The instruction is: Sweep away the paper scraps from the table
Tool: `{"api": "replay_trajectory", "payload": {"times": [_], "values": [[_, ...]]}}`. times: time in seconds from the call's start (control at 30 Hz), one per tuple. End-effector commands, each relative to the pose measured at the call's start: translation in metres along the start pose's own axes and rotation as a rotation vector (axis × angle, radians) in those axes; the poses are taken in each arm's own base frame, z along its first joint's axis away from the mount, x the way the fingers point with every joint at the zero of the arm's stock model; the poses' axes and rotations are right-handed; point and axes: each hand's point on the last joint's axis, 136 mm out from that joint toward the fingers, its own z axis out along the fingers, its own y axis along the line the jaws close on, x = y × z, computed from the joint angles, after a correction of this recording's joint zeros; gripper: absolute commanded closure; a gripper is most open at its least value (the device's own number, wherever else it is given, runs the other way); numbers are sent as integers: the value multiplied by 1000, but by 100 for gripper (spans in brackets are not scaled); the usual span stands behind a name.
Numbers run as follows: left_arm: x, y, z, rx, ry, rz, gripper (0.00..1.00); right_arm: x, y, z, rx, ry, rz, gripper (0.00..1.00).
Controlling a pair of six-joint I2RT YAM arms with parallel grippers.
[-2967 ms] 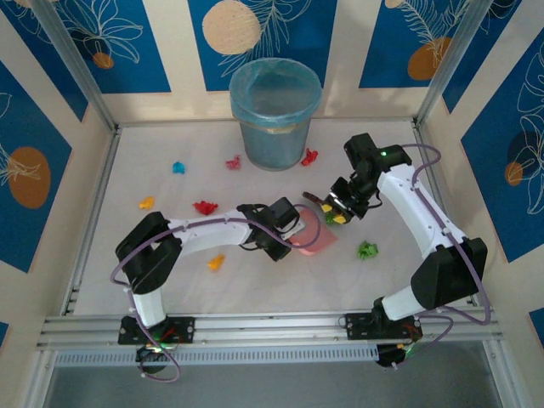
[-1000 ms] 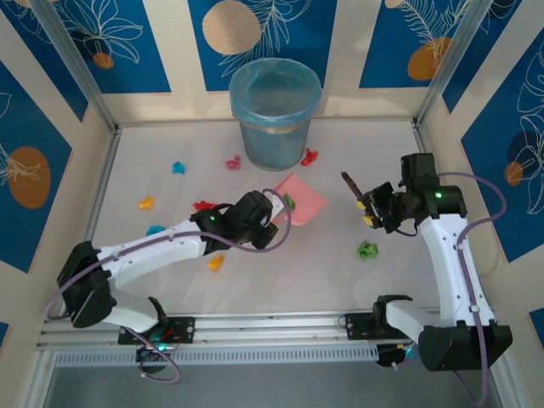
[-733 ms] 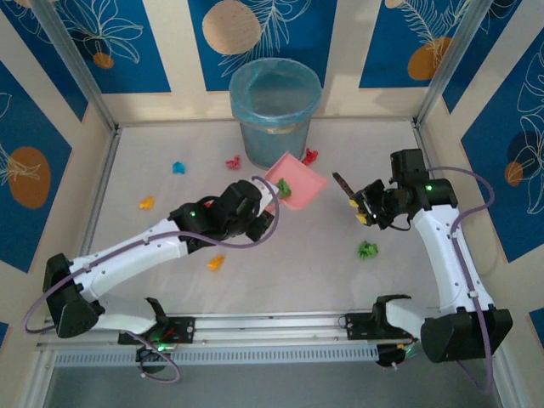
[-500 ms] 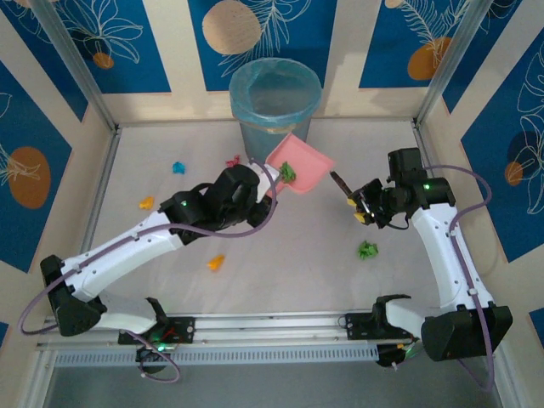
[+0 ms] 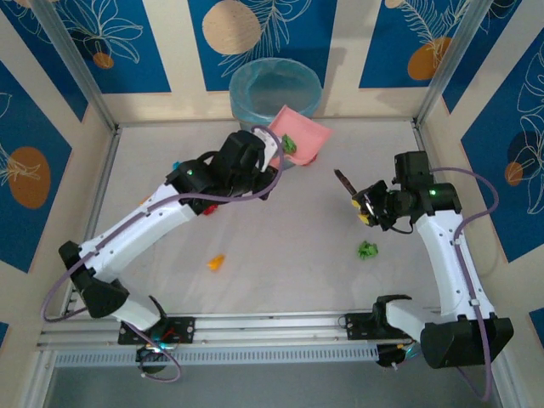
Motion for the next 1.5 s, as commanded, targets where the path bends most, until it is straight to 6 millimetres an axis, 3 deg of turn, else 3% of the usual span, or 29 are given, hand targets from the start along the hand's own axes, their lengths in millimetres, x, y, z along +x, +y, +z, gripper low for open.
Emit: {"api": "replay_trajectory", "payload": {"times": [0.0,0.5,0.77,1.0,1.23,1.47], "values": [[-32,8,-1,-12,-59,-75,100,6,-3,-6,2,15,-69,100],[-92,19,58,112,-12,-377,100,26,-3,2,18,66,-212,100],[-108,48,80,250,-17,-628,100,41,-10,2,47,75,-225,100],[-118,58,87,338,-21,-735,100,54,-21,2,74,84,-215,100],[-138,53,78,459,-42,-851,100,58,-27,0,86,72,-217,100],[-159,63,79,664,-72,-1081,100,64,-34,-3,102,71,-215,100]]}}
